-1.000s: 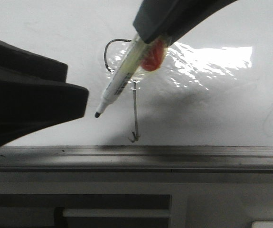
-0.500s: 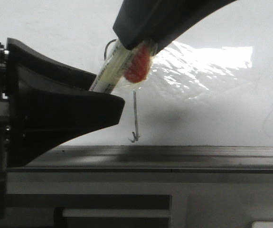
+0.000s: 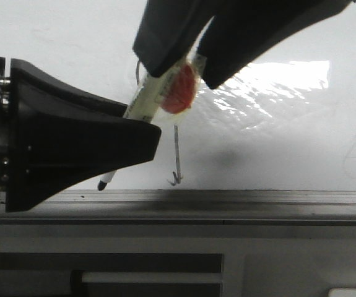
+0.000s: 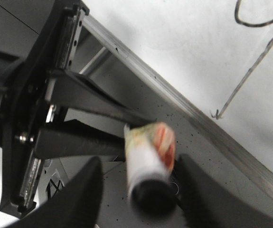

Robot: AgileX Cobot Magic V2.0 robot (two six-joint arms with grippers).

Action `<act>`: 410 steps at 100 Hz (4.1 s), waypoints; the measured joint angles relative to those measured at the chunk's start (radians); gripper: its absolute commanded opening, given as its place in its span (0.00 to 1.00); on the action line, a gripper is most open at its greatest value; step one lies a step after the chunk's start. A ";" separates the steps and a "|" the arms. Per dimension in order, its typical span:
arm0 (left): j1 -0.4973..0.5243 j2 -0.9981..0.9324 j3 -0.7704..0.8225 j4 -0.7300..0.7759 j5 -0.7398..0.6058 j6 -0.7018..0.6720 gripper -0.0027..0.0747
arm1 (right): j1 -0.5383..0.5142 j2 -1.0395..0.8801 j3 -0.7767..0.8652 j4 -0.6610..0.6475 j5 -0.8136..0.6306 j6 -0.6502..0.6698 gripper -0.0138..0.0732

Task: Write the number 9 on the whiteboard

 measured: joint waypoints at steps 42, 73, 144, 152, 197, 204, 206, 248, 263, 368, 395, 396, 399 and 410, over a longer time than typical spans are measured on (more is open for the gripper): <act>0.000 0.002 -0.011 -0.665 0.157 -0.130 0.01 | 0.000 0.002 0.000 0.000 0.000 0.000 0.64; -0.008 0.043 -0.039 -0.706 0.162 -0.130 0.01 | 0.000 0.002 0.000 0.000 0.007 0.000 0.64; -0.012 0.006 -0.039 -0.692 0.162 -0.139 0.54 | 0.001 -0.072 0.000 -0.073 0.001 0.000 0.12; -0.010 -0.028 -0.038 -0.711 0.185 -0.139 0.54 | 0.001 -0.125 0.013 -0.116 -0.034 0.000 0.09; -0.009 -0.425 0.113 -0.638 0.228 -0.139 0.01 | 0.001 -0.690 0.493 -0.243 -0.453 0.000 0.09; -0.017 -0.509 0.133 -0.603 0.250 -0.139 0.01 | 0.001 -0.801 0.581 -0.261 -0.519 0.000 0.09; -0.020 -0.534 0.139 -0.587 0.262 -0.139 0.01 | 0.001 -0.823 0.610 -0.265 -0.537 0.000 0.09; -0.038 -0.820 0.174 -0.429 0.607 -0.139 0.01 | 0.001 -1.207 0.943 -0.288 -0.602 0.000 0.09; -0.038 -0.822 0.174 -0.456 0.629 -0.139 0.01 | 0.001 -1.209 0.947 -0.288 -0.602 0.000 0.09; 0.561 -1.175 0.290 -0.329 0.671 0.056 0.01 | 0.001 -1.209 0.947 -0.288 -0.605 0.000 0.09; 0.797 -1.212 0.290 -0.326 0.907 0.074 0.01 | 0.001 -1.209 0.947 -0.288 -0.605 0.000 0.09; 0.803 -1.212 0.290 -0.319 0.910 0.074 0.01 | 0.001 -1.209 0.947 -0.288 -0.605 0.000 0.09; 0.812 -1.212 0.290 -0.319 0.927 0.076 0.01 | 0.001 -1.209 0.947 -0.288 -0.605 0.000 0.09; 0.824 -1.212 0.290 -0.304 0.994 0.078 0.01 | 0.001 -1.209 0.947 -0.288 -0.605 0.000 0.09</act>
